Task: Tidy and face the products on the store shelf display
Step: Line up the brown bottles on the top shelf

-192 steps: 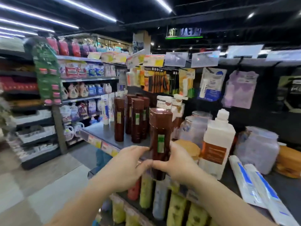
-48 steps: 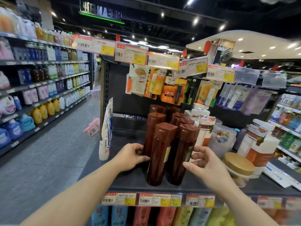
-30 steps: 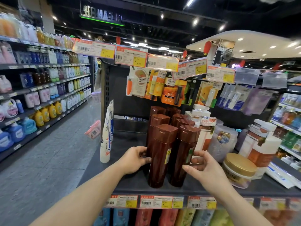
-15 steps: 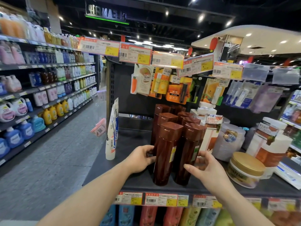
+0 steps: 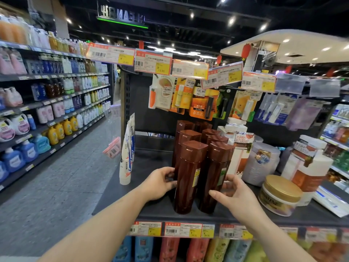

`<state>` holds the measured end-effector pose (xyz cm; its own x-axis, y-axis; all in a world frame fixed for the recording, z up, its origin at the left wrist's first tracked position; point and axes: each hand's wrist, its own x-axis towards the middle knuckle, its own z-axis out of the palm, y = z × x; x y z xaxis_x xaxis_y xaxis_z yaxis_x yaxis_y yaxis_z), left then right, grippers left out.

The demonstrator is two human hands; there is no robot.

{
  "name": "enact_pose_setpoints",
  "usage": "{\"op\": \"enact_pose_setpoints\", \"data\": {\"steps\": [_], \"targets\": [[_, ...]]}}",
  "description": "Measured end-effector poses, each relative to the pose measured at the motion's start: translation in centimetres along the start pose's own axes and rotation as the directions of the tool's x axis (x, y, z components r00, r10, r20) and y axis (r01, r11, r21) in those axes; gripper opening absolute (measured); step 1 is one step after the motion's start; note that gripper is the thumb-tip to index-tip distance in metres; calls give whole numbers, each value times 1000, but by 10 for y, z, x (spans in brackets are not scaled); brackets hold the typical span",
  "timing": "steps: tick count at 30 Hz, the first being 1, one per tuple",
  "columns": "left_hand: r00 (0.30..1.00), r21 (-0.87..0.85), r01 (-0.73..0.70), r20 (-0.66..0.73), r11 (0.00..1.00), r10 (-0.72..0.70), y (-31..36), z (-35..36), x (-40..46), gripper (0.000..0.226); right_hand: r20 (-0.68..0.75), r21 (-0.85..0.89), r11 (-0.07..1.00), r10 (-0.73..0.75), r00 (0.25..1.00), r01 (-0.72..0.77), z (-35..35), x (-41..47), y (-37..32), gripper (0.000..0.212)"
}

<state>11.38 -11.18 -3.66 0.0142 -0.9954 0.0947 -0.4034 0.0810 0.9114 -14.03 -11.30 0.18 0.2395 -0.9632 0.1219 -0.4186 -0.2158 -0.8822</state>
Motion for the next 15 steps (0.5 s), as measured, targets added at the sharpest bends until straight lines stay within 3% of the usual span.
{"op": "enact_pose_setpoints", "data": {"steps": [2,6,8,11,13,15], "targets": [[999,-24,22,-44,999,-23,2,-2,-2,43,5,-14,1000,0,1000,0,0,1,3,50],[925,60,-64,-370,996,81,20,-1,-31,9,30,-108,994,24,999,-21,1,6,18,63],[948,92,-83,-299,992,107,23,5,-47,9,60,-183,983,26,998,-14,5,8,27,69],[996,234,-36,-68,972,53,18,19,-56,42,77,-254,967,12,997,8,11,9,35,67],[998,286,-38,-31,957,49,14,27,-52,53,70,-293,956,2,998,19,14,8,36,60],[998,289,-26,-50,957,42,13,28,-48,48,62,-300,954,5,998,14,16,9,37,60]]}}
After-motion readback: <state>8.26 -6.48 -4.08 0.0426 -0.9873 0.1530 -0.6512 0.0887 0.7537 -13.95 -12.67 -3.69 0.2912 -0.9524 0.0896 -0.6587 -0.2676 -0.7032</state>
